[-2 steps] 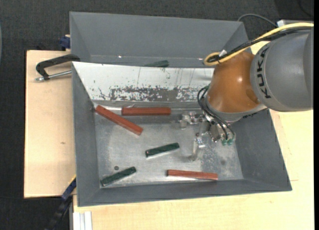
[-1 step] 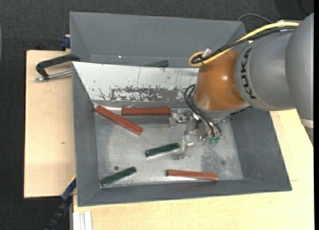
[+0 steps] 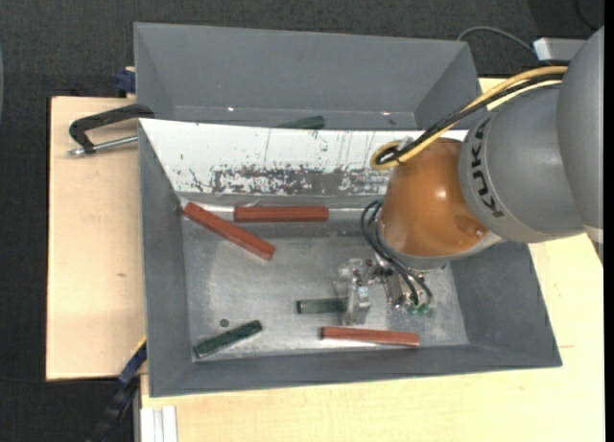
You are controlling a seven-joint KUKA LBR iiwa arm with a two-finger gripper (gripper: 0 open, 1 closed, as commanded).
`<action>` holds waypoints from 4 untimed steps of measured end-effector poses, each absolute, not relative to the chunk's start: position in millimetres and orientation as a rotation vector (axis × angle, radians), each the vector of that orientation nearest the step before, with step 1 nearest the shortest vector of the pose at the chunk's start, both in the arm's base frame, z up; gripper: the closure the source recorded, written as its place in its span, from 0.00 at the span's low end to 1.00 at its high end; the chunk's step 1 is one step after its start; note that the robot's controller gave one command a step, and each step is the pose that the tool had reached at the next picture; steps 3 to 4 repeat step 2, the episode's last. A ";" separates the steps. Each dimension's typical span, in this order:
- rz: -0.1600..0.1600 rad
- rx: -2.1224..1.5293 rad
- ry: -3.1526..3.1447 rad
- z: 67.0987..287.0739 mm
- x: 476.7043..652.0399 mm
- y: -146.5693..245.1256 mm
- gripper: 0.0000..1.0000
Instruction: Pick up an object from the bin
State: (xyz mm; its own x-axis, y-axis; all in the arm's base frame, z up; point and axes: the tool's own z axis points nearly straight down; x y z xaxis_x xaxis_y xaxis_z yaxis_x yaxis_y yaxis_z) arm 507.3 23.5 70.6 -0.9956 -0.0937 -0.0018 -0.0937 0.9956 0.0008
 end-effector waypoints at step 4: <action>0.002 -0.115 3.127 260.0 520.1 36.2 1.00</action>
Offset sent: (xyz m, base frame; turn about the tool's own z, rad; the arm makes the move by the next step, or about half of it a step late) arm 0.0100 0.0118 0.1849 0.0219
